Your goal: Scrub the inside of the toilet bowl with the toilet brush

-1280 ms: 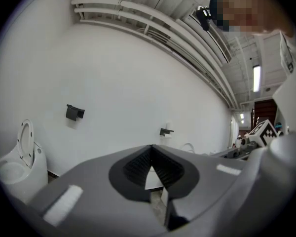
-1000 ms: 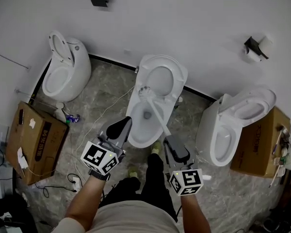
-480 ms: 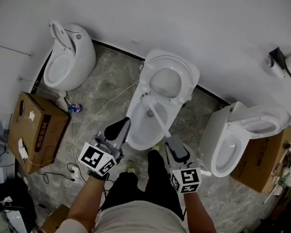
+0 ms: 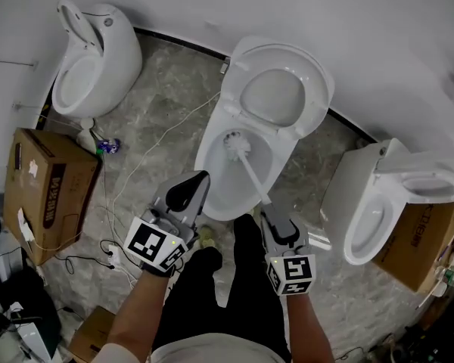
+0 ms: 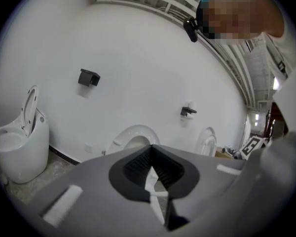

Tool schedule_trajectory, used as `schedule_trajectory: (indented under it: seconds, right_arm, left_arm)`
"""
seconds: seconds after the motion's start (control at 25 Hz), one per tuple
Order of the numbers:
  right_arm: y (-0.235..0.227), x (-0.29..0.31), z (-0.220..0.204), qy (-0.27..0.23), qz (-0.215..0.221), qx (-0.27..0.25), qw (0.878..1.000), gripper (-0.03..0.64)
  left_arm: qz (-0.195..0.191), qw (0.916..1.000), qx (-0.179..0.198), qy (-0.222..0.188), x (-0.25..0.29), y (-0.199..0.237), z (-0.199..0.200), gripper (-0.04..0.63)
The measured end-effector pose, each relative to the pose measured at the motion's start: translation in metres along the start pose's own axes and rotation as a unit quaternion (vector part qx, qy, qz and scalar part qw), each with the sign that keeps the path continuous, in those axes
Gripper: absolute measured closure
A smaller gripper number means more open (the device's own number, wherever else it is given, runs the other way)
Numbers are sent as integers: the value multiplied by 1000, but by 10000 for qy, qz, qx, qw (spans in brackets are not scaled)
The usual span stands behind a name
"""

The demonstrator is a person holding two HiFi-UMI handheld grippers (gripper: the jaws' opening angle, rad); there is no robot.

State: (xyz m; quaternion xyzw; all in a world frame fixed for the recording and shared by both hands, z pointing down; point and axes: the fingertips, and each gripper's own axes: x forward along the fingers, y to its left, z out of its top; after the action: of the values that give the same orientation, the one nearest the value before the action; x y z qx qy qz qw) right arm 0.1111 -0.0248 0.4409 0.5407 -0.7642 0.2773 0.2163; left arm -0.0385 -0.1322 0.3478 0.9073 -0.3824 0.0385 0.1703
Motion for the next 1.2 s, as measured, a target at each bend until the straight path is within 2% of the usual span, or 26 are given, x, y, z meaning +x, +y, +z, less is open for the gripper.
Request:
schedule_trajectory:
  seconds: [0.16,0.4,0.6,0.84,1.0,1.2]
  right_arm:
    - [6,39,-60,121,-49,370,9992,452]
    - [-2,100,-127,385,83,796,9960,453]
    - [-22,141,-166,357,10,1489,9882,453]
    - [-34,189,-187,259,128,2098,9773,453]
    - [-42,214,-192,174,218,2587,9656,453]
    - [-51,237,-199,-3,520,3383,9396,452]
  left_arm:
    - [-28,9998,-28,206,6,12,-62,589]
    - [-137,9991,27,412,17,21,-132,589]
    - [-234,9981,134,545,27,27,-173,589]
    - [-41,9976,70,693,27,45,-212,589]
    - [-5,9974,-7,722,29,51,-225,589]
    - [93,9970,-50,763,26,65,-234,589]
